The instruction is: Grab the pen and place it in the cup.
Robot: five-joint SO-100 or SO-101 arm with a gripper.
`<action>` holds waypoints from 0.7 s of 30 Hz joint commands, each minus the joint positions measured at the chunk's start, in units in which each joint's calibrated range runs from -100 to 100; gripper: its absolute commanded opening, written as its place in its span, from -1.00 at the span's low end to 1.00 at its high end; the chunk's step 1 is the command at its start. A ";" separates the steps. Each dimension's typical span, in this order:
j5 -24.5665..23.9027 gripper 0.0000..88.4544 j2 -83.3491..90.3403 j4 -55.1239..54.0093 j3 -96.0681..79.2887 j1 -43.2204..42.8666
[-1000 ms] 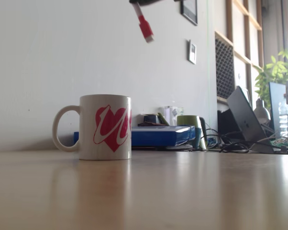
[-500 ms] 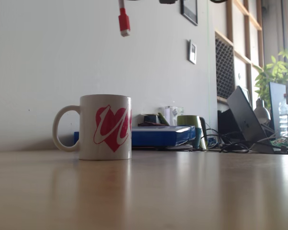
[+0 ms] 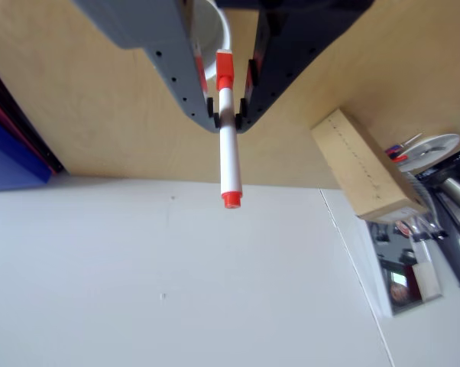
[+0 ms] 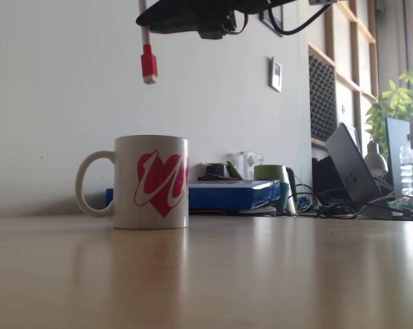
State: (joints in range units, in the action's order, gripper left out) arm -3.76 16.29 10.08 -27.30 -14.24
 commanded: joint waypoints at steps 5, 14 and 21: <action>-2.54 -0.98 -3.93 -3.16 -0.26 5.19; -2.65 -0.98 -5.76 -3.16 -2.80 6.44; -3.54 -0.98 -5.42 -3.16 -3.07 6.44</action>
State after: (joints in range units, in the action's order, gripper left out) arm -7.03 10.23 7.97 -30.67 -8.19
